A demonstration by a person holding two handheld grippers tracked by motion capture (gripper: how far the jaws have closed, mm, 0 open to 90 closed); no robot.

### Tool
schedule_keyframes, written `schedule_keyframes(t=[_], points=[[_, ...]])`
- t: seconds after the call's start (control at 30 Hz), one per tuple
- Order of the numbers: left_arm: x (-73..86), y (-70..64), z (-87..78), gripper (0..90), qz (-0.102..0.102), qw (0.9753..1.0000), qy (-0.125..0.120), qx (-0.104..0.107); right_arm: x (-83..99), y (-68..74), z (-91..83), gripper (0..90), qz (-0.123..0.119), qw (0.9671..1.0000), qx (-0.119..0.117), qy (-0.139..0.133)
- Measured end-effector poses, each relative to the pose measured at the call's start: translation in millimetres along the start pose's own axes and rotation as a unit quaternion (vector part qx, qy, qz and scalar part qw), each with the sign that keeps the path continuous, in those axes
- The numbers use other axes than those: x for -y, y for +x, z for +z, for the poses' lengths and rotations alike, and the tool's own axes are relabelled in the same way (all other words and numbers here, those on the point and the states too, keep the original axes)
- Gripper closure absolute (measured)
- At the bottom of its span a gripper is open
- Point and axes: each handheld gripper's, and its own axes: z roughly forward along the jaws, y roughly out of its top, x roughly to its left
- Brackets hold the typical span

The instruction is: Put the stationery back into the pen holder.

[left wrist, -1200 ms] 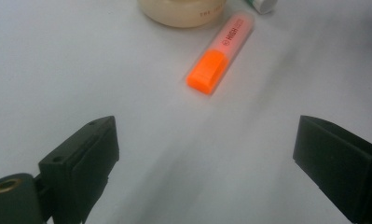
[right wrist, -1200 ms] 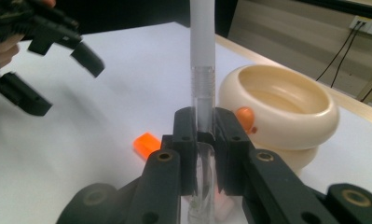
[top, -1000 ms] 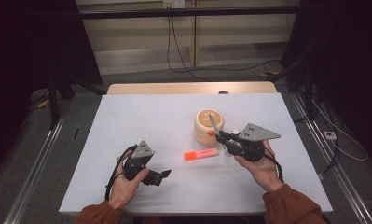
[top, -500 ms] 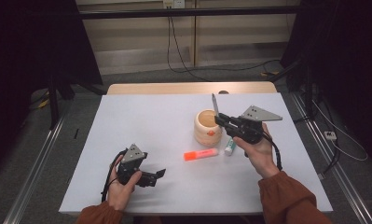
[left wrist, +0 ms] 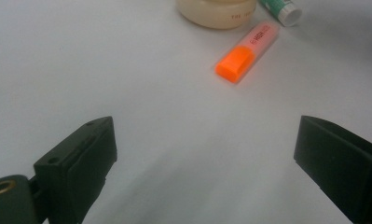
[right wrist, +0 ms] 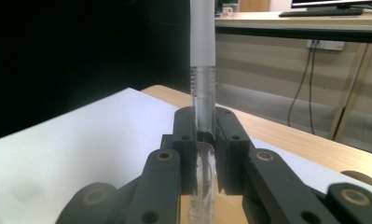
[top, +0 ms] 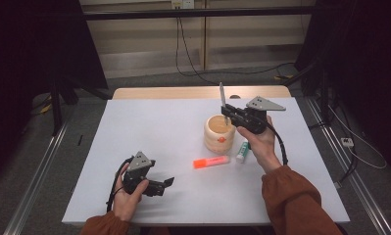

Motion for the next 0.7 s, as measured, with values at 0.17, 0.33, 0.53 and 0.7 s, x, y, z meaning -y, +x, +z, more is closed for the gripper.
schedule_keyframes(t=[0.17, 0.33, 0.53, 0.7], points=[[0.0, 0.4, -0.5, 5.7, -0.002, 1.0000, -0.001, -0.001, 9.0, -3.1, 6.0, 80.1, 0.008, 0.9999, 0.010, 0.005], [-0.4, 0.4, 0.3, 5.7, -0.003, 1.0000, -0.001, 0.005, 16.0, -5.7, 7.0, 80.0, 0.004, 0.9999, 0.008, 0.012], [-0.5, 0.7, 1.3, 5.7, -0.004, 1.0000, 0.001, 0.006, 25.9, -9.7, 5.3, 79.9, 0.002, 0.9997, 0.004, 0.022], [-0.4, -0.1, 1.9, 5.7, -0.006, 1.0000, -0.001, 0.008, 35.9, -10.7, 4.8, 79.6, 0.002, 0.9995, 0.003, 0.032]])
